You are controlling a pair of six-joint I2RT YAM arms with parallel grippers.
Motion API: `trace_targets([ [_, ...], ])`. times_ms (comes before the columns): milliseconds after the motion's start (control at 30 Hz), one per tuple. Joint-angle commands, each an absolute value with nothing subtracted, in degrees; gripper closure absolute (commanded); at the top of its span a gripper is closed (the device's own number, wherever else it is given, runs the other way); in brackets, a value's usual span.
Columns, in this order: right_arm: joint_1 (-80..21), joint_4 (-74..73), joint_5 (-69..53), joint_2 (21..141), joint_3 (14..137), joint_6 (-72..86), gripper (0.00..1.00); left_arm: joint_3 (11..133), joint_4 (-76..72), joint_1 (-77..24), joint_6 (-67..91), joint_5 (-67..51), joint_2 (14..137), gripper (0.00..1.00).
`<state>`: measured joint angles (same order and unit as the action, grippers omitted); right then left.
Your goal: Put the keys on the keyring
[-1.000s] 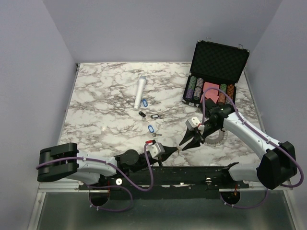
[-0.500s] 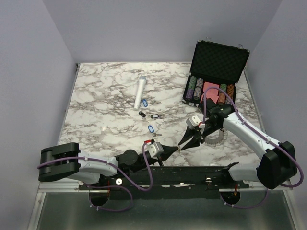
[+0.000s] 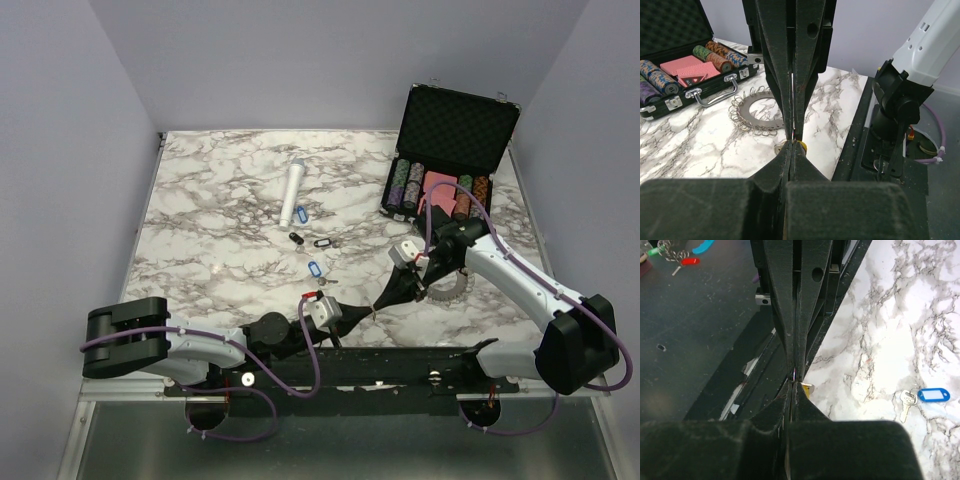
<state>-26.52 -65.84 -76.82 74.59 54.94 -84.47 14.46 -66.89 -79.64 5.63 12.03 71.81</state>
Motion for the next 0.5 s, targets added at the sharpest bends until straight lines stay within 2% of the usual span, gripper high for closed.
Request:
trace_targets([
  [0,-26.3,-65.0,-78.8,75.0,54.4,-83.6,1.00,14.2,-69.6,-79.9,6.4,12.7,72.2,1.00],
  [200,-26.3,-63.8,-74.7,75.1,55.9,-80.0,1.00,13.4,-66.3,-79.8,7.9,14.1,70.3,0.99],
  [267,-26.3,-62.2,-72.3,75.0,56.2,-77.0,1.00,13.2,-59.5,-79.5,10.3,14.4,66.3,0.62],
  [300,-26.3,-61.6,-71.2,75.0,56.3,-76.1,1.00,13.3,-55.3,-79.1,11.2,14.2,64.1,0.53],
  [367,-26.3,-60.9,-69.6,75.1,56.4,-74.8,1.00,13.8,-44.7,-78.2,12.9,12.7,58.8,0.44],
  [467,-26.3,-60.5,-67.9,75.4,56.7,-73.5,1.00,13.6,-36.8,-75.9,15.3,9.1,52.8,0.37],
])
